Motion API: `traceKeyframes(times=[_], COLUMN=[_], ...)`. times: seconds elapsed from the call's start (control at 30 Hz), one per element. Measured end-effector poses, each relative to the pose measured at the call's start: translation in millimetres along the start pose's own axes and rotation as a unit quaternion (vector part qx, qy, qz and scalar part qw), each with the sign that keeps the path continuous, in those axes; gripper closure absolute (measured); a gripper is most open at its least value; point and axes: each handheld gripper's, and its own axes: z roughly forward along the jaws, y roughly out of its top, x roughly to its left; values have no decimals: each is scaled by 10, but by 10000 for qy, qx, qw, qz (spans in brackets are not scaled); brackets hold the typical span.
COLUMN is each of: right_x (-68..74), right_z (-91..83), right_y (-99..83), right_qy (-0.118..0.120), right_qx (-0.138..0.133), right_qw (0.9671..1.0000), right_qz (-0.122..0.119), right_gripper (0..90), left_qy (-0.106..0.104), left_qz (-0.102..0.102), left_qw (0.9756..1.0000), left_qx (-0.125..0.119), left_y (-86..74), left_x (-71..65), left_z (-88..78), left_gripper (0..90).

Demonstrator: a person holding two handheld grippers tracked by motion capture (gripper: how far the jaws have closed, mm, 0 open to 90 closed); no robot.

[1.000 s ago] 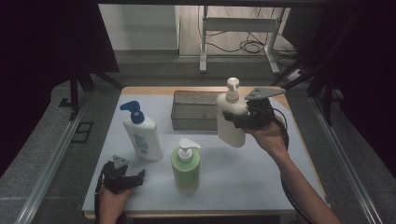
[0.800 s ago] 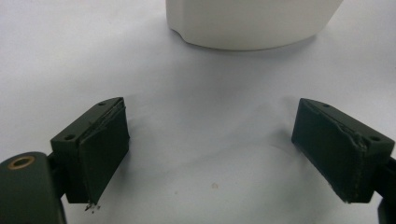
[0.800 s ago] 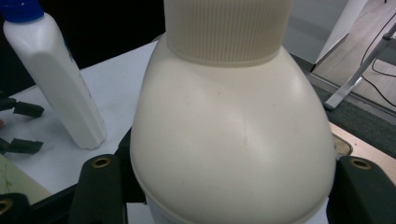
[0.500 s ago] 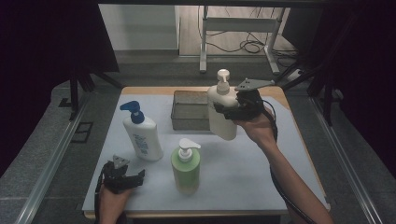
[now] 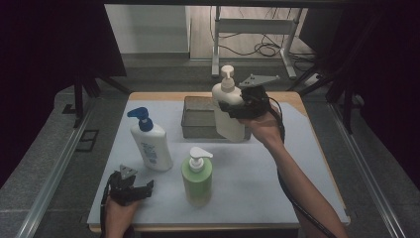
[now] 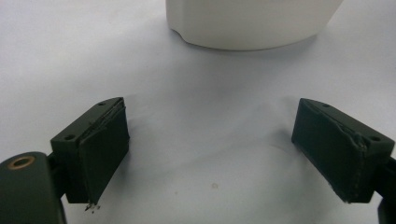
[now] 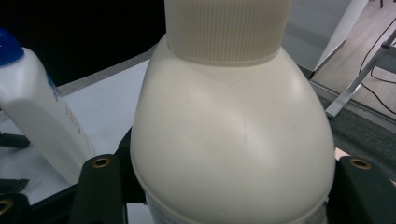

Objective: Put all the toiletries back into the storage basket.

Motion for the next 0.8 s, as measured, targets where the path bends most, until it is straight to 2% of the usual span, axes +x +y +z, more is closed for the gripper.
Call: traceKeyframes(times=[0.4,0.6,0.8], right_x=[-21,-8,18], right_z=[276,450,609], right_y=[120,160,198], right_qy=[-138,-142,-95], right_qx=[-31,-41,-92], right_qw=[9998,9997,9998], right_qz=[143,216,178], right_gripper=[379,379,379], left_qy=[-1,-2,-3], left_qz=[3,2,2], left_qw=[10000,10000,10000], left_qx=[2,0,9], left_y=[1,1,2], left_x=[1,1,2], left_z=[0,0,0], left_gripper=[108,108,108])
